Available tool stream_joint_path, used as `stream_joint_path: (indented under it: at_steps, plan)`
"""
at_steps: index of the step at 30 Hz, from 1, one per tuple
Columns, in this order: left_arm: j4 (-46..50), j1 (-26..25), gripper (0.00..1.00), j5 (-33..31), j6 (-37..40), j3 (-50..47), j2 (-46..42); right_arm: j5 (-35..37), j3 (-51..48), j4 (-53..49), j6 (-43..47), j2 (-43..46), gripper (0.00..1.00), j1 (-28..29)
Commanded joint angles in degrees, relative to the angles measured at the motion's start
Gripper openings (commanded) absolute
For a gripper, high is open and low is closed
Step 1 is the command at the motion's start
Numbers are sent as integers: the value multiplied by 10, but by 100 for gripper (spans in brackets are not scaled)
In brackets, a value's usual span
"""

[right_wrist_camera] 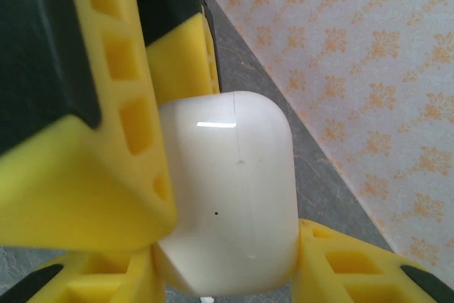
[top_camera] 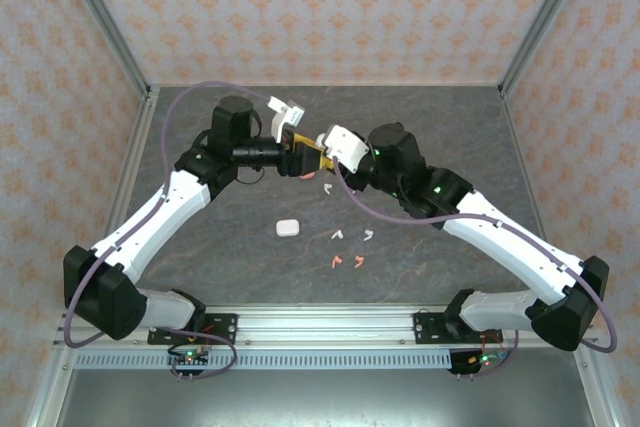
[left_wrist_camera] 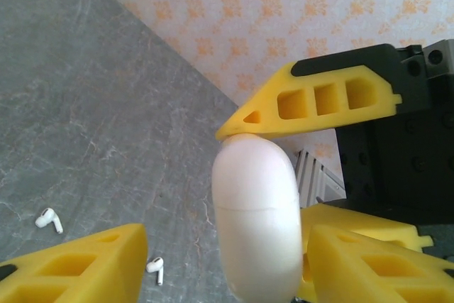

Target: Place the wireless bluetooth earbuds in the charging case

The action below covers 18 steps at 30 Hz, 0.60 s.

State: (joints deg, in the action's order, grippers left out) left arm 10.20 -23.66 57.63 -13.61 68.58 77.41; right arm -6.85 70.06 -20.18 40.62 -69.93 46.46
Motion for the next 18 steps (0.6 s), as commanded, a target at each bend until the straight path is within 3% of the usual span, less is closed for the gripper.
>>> stream_joint_path:
  at_steps: [1, 10, 18]
  plan:
    - [-5, -2, 59, 23, -7, 21, -2, -25, 16, -15, 5, 7, 40, -1]
    - [2, -9, 35, 33, 1, 33, 3, -16, 19, -19, -5, 3, 41, -1]
    - [12, -16, 24, 36, 17, 37, -2, -4, 33, -25, -17, -7, 42, -1]
